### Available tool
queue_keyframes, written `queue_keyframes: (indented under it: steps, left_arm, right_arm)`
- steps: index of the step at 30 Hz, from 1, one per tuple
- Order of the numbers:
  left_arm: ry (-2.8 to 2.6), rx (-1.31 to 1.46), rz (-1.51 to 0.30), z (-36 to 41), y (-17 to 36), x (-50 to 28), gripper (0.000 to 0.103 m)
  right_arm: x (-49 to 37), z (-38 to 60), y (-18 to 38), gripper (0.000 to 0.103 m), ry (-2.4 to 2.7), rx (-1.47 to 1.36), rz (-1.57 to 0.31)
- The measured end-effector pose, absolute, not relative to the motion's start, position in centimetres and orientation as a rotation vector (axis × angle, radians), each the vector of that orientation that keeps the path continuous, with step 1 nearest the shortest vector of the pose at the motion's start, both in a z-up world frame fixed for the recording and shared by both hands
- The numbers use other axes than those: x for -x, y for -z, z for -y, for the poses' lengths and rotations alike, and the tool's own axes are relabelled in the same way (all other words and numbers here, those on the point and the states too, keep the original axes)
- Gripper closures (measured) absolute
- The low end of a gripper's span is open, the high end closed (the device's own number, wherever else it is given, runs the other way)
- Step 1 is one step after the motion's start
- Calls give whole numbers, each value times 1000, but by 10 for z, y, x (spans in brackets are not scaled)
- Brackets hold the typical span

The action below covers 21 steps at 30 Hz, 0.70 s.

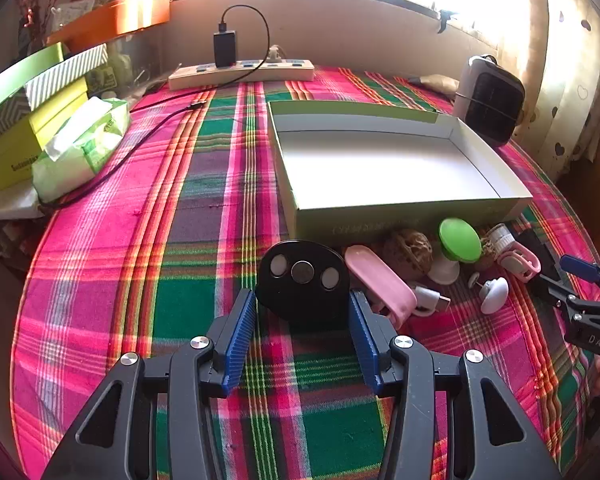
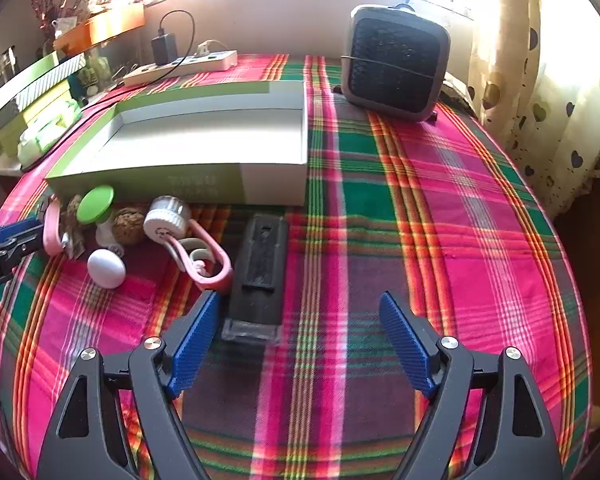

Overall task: Organize objects
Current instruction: 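Close the right gripper on the black flashlight while the left gripper grasps the black puck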

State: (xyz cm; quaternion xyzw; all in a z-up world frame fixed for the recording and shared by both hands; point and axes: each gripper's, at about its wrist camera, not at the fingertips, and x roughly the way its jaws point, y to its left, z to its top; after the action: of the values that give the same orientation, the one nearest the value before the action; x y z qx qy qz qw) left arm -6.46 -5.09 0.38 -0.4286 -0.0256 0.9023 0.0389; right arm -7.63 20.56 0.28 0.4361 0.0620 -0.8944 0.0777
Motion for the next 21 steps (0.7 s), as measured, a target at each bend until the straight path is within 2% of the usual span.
queue_keyframes:
  steps: [10, 16, 21]
  left_arm:
    - [-2782, 1319, 63, 59, -4, 73, 58]
    - [-2799, 1326, 81, 67, -4, 76, 58]
    - [-2802, 1334, 69, 67, -4, 82, 57]
  right_arm:
    - [81, -211, -5, 36, 2657, -1316, -171]
    - [81, -215, -6, 39, 2661, -1317, -178]
    - [85, -214, -7, 47, 2665, -1309, -188]
